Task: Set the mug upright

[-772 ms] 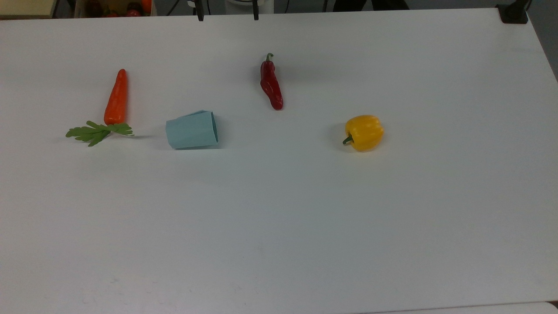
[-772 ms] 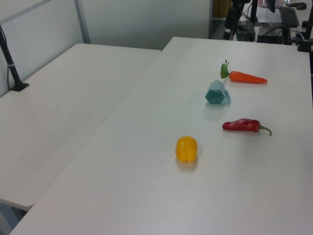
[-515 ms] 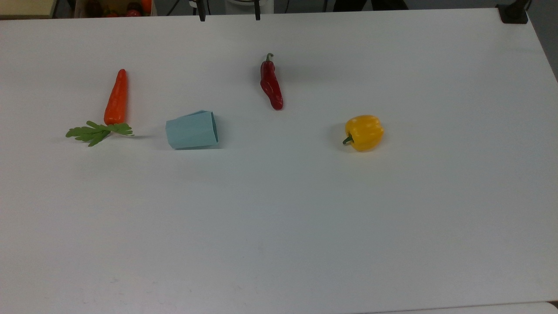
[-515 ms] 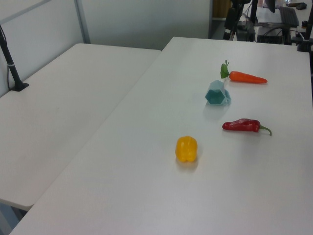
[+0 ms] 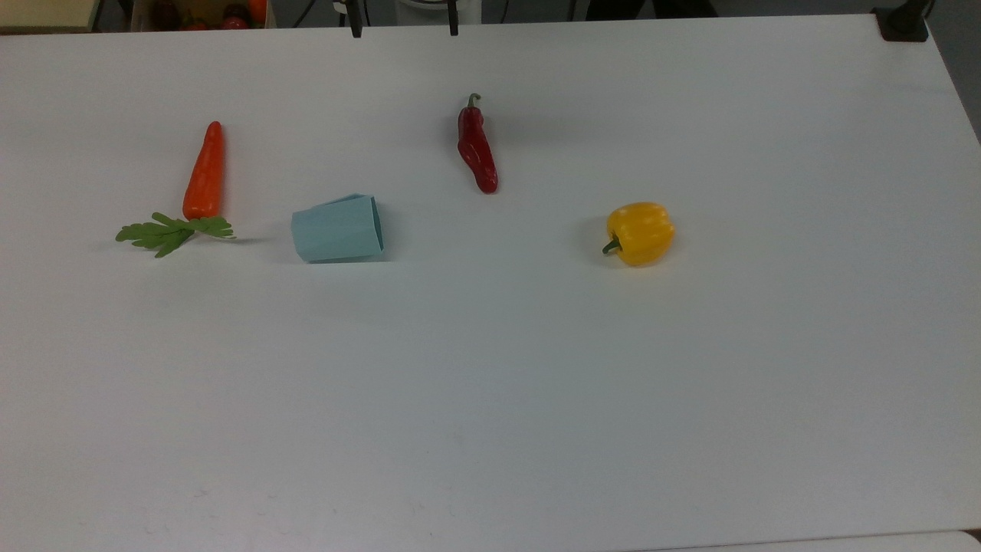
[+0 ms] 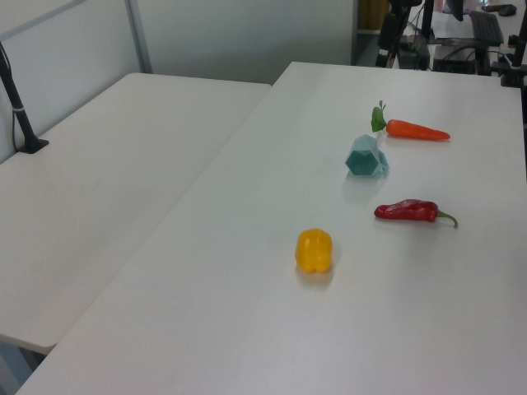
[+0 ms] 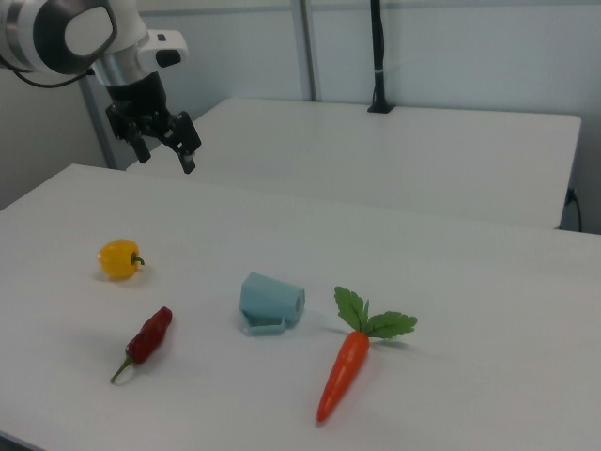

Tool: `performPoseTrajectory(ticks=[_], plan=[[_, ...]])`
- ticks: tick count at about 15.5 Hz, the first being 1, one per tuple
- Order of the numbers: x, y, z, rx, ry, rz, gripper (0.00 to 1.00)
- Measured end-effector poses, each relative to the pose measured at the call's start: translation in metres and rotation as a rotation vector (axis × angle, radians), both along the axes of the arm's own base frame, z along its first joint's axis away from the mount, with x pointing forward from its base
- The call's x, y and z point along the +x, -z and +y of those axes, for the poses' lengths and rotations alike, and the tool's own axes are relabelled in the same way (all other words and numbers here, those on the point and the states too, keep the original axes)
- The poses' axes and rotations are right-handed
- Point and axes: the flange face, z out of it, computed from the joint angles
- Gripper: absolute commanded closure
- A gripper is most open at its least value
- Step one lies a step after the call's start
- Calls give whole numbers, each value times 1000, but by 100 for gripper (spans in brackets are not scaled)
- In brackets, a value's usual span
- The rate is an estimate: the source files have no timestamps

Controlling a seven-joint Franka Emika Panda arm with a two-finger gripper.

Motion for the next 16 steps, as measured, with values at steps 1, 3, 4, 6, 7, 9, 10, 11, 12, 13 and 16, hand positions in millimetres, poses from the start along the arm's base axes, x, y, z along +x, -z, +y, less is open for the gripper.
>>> performPoseTrajectory(ticks=[1, 3, 4, 6, 7, 9, 10, 11, 12, 13, 16], plan=[[0, 0, 0, 0, 0, 0, 0], [0, 0, 0, -1, -3, 0, 0], [0, 0, 0, -2, -7, 0, 0], [0, 0, 0, -4, -11, 0, 0], [0, 1, -1, -8, -13, 0, 0], [1, 2, -2, -26, -15, 1, 0], [1, 3, -2, -34, -16, 3, 0], [2, 5, -3, -50, -19, 5, 0], [4, 8, -1, -71, -27, 9, 0], [5, 12, 3, -95, -40, 15, 0], [12, 29, 23, -138, -21, 38, 0]])
